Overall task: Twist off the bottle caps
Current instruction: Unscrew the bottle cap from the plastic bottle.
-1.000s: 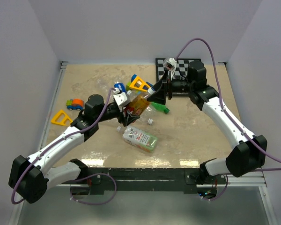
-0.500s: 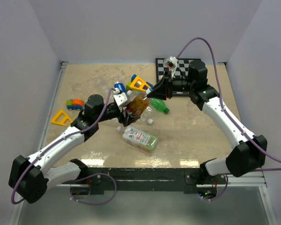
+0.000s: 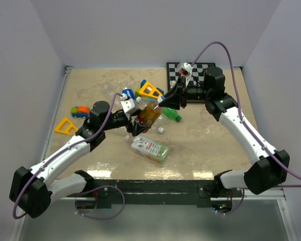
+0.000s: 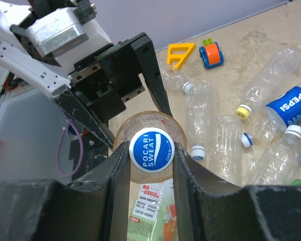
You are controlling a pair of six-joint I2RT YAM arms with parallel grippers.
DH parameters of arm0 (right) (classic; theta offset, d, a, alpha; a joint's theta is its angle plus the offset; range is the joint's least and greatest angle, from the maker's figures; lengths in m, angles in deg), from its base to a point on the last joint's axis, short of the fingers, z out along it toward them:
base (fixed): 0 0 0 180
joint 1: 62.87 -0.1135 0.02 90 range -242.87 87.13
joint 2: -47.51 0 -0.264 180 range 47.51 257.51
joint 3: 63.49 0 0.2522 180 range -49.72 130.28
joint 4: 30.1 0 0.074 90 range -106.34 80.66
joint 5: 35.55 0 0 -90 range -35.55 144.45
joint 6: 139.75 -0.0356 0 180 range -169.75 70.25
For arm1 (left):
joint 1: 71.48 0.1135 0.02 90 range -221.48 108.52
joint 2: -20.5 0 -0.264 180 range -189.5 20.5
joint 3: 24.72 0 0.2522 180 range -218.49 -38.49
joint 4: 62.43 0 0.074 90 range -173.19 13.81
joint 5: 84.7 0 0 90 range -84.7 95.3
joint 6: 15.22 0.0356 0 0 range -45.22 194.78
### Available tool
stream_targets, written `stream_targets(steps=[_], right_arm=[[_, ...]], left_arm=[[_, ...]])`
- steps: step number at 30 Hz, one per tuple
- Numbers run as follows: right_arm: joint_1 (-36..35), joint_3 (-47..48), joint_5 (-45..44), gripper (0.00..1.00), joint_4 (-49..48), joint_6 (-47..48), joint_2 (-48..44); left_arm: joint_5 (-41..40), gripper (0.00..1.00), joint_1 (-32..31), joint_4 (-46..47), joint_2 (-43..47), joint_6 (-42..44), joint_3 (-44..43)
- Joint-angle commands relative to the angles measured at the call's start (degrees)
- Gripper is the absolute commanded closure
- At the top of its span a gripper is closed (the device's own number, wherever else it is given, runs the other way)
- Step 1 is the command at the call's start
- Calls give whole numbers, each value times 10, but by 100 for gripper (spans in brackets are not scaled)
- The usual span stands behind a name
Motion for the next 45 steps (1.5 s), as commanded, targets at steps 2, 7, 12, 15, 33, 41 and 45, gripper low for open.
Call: stream_targets(steps=[2,7,12,15,33,41,45], right_arm=[[0,-9,26,100,-19,32,-17],[-1,-14,35,100,-25,30,-18],[-1,-24,52,100,-46,11,-19],[-1,-26,59,100,-48,8,-22],[-1,-30,34,100,-46,20,-25],[1,55,-15,2,156,272,-15],[5,109,-39,2,288,406,-9]], left_arm=[[95,16,5,-1,-10,-12,-28],[134,7,9,3,-27,-17,-34],[143,0,12,17,-41,-28,-36],[141,0,18,28,-48,-40,-38],[197,100,42,27,-70,-34,-55],[92,100,34,-66,-29,99,-46],[53,100,24,-68,4,148,-16]])
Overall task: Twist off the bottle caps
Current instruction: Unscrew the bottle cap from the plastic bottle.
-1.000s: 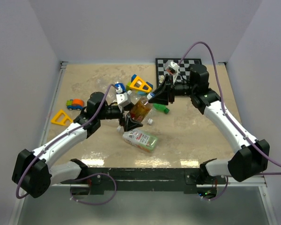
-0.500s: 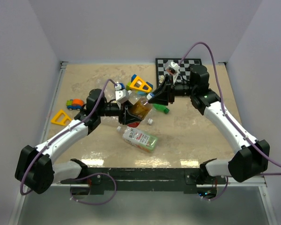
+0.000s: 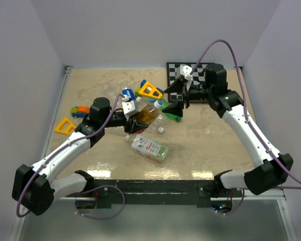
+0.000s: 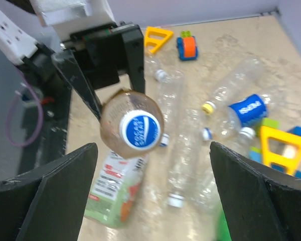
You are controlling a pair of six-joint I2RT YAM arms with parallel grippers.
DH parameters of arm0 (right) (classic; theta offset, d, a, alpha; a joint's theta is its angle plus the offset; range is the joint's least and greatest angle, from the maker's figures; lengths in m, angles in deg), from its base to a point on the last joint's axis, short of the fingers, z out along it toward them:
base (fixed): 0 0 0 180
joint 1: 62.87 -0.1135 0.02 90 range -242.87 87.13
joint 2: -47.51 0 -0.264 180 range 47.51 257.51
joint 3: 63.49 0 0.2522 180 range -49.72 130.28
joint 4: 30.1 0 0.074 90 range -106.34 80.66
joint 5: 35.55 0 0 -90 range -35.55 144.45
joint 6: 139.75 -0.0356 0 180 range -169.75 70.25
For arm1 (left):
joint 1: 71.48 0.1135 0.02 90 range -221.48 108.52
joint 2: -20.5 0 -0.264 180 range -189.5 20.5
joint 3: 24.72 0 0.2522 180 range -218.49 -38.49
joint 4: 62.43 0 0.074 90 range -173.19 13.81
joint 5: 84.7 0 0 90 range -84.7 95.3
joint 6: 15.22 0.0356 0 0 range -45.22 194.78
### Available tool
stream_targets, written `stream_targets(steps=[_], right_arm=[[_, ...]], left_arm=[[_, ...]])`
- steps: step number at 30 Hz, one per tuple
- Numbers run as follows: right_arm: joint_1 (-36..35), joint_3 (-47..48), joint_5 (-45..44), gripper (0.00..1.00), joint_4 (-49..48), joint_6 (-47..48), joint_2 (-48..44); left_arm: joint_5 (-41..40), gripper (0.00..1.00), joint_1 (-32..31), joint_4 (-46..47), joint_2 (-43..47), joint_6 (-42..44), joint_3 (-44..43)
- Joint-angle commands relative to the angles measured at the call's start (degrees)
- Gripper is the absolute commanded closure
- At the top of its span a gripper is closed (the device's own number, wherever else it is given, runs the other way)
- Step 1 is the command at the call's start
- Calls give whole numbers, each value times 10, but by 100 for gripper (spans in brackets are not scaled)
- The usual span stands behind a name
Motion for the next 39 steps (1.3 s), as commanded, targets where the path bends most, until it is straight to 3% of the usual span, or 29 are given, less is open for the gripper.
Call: stream_targets(steps=[1,9,16,30,39], right_arm=[[4,73,-29,2,173,209,-2],[-22,145,23,2,355,353,84],[-72,163,5,11,327,314,95],[-73,179,-18,22,286,258,81],[-73,190,-12,39,289,254,89]], left_arm=[[-48,100,-13,-4,49,88,16],[-62,100,-26,-5,66,110,33],[-67,100,-27,-4,65,110,37],[-78,100,-28,-7,58,106,37],[-79,100,-27,-8,52,104,37]])
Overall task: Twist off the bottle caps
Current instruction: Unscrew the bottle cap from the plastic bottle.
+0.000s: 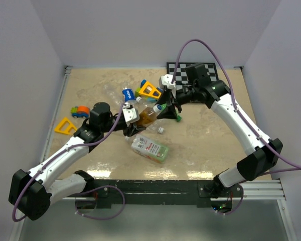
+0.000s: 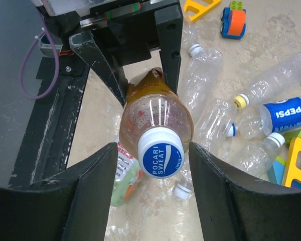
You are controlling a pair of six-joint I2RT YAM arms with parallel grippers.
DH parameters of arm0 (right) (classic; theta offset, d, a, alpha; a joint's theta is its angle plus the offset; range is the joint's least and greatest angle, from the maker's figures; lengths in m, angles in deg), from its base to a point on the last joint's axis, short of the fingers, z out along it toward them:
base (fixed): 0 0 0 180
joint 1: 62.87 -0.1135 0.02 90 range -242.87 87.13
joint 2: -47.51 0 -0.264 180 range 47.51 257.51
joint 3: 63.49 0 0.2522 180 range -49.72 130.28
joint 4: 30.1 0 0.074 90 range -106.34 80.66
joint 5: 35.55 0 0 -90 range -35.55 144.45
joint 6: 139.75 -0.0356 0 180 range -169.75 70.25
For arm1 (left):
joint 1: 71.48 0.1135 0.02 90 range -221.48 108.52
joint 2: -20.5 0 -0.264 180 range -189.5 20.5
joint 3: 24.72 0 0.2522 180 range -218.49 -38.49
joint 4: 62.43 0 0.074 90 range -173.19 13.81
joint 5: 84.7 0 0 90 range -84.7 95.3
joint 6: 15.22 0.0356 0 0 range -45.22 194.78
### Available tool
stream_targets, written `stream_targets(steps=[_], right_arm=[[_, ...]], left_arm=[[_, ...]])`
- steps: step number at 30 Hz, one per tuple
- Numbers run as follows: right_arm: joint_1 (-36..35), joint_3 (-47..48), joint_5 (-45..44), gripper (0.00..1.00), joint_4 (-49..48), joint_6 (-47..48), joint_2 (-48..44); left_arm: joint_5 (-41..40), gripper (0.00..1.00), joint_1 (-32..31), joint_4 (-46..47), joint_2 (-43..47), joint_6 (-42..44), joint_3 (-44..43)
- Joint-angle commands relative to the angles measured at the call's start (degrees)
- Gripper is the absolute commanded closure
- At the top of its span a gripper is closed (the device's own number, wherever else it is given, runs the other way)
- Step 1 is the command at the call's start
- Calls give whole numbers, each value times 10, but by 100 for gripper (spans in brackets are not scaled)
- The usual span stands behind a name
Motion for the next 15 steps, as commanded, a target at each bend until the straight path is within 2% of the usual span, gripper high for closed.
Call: stream_targets(steps=[1,5,7,10,13,14,15], right_arm=[[0,33,8,39,-5,-9,-9],[0,35,7,39,-3,-9,-9],[0,34,8,42,-3,-8,-9],[0,34,10,58,6,-2,-5],[-1,47,10,84,46,33,5],[-1,54,8,96,62,49,11],[-1,65,1,100,94,87,18]], left_arm=[[0,100,-3,15,-1,7,4],[0,100,-4,15,-2,8,3],[0,100,-5,15,-2,8,4],[0,100,-4,15,-1,9,4],[-1,100,-5,14,0,13,5],[0,100,-5,14,3,15,6],[10,100,-5,12,9,26,8]])
